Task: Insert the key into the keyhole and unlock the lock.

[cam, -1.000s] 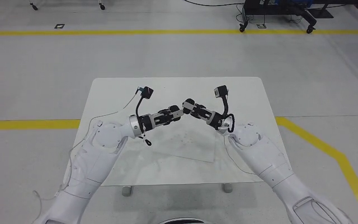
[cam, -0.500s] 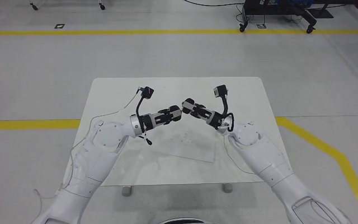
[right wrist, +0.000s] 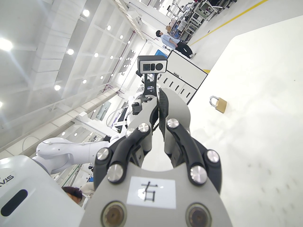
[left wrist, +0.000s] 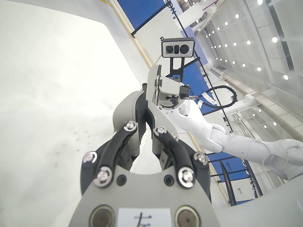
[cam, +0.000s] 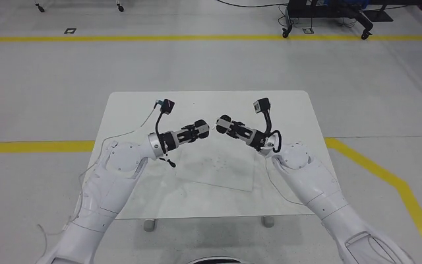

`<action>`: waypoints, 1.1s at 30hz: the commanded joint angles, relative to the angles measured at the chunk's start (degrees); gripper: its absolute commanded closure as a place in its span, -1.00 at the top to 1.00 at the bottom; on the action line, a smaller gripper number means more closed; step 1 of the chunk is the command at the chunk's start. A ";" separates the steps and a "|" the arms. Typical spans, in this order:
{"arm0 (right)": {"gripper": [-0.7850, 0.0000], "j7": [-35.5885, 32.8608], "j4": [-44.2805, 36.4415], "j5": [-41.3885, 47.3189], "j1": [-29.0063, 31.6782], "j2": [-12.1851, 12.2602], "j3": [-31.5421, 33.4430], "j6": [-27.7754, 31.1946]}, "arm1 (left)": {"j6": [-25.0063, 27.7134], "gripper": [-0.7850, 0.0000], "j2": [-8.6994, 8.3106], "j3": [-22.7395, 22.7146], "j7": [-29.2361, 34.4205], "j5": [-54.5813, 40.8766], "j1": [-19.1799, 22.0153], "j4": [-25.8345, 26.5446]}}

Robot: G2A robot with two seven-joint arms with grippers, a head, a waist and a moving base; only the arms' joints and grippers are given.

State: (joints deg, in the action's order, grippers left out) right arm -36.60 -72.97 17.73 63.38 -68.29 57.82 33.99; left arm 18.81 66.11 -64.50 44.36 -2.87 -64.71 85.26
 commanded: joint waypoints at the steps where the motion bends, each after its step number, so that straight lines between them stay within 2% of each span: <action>1: -1.00 -0.16 0.07 -0.07 0.03 -0.04 0.07 0.02 | 0.23 -0.23 -0.03 -0.10 0.08 -0.16 -0.09 0.03; 3: -1.00 -0.18 0.21 -0.22 0.08 -0.10 0.09 0.01 | 0.56 -0.14 -0.07 -0.19 0.11 -0.32 -0.20 0.04; 8: -1.00 -0.13 0.37 -0.67 0.14 -0.32 -0.17 -0.13 | 1.21 -0.37 -0.14 -0.29 0.41 -0.59 -0.43 0.24; 13: -1.00 0.00 0.30 -0.98 -0.41 -0.57 -0.31 -0.90 | 1.35 -0.43 -0.21 -0.26 0.60 -0.52 -0.71 0.71; 18: -1.00 -0.32 0.37 -1.20 -0.69 -0.85 -0.76 -1.51 | 1.13 -0.62 -0.16 0.40 0.65 -0.08 -0.77 1.06; 27: -1.00 -0.38 0.40 -1.68 -0.57 -1.06 -0.44 -1.83 | 0.81 -0.64 -0.07 1.06 -0.05 0.32 -0.68 1.46; 30: -1.00 -0.38 0.48 -1.92 -0.28 -1.08 -0.29 -1.61 | 0.72 -0.97 -0.09 1.01 -0.04 0.19 -0.63 1.27; 33: -1.00 -0.42 0.20 -1.95 -0.40 -1.13 -0.10 -1.95 | 0.78 -1.00 -0.11 0.94 -0.07 0.06 -0.62 1.16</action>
State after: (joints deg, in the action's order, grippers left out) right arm -36.98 -72.68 15.76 63.06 -69.41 57.66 32.26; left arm 19.55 66.02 -63.53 44.29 -2.79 -65.32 86.45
